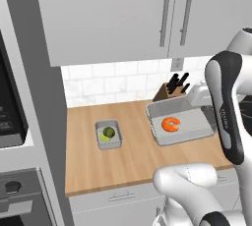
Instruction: Take the meat container that has the shrimp and place it on the second highest rack of the freezer. Then take the vegetable container that has the lemon wedge and lime and place it on the highest rack of the freezer.
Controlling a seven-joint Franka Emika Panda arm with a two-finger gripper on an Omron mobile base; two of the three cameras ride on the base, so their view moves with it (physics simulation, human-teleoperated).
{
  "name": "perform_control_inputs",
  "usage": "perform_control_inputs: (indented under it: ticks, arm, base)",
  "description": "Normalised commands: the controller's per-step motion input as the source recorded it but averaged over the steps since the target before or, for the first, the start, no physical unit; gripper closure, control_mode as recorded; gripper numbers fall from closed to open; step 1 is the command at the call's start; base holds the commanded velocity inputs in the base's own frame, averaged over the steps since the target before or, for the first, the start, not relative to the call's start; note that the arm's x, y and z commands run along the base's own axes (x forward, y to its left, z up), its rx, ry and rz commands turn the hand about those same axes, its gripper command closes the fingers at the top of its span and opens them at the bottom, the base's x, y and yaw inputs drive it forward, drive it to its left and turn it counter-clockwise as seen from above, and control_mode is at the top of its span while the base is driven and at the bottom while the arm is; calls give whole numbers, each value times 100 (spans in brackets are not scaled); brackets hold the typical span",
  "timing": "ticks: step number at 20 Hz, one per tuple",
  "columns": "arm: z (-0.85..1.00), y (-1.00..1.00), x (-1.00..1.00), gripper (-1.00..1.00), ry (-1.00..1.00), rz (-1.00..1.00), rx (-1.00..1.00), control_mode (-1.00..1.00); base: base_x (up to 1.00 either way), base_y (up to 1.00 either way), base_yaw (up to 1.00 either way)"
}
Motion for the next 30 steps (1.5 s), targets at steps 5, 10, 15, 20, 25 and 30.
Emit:
perform_control_inputs:
  ticks: [5,10,15,20,25,30]
  arm:
    - [4,0,-2,100,0,2,0,100]
    - [0,0,0,100,0,0,0,100]
    - [0,0,0,100,0,0,0,100]
    - [0,0,0,100,0,0,0,100]
    - [0,0,0,100,0,0,0,100]
    - [0,0,0,100,0,0,0,100]
  base:
    - [0,0,0]
    - [-14,0,0]
    - [-84,-4,15]
    - [-22,-2,35]
    - [0,0,90]
    - [0,3,100]
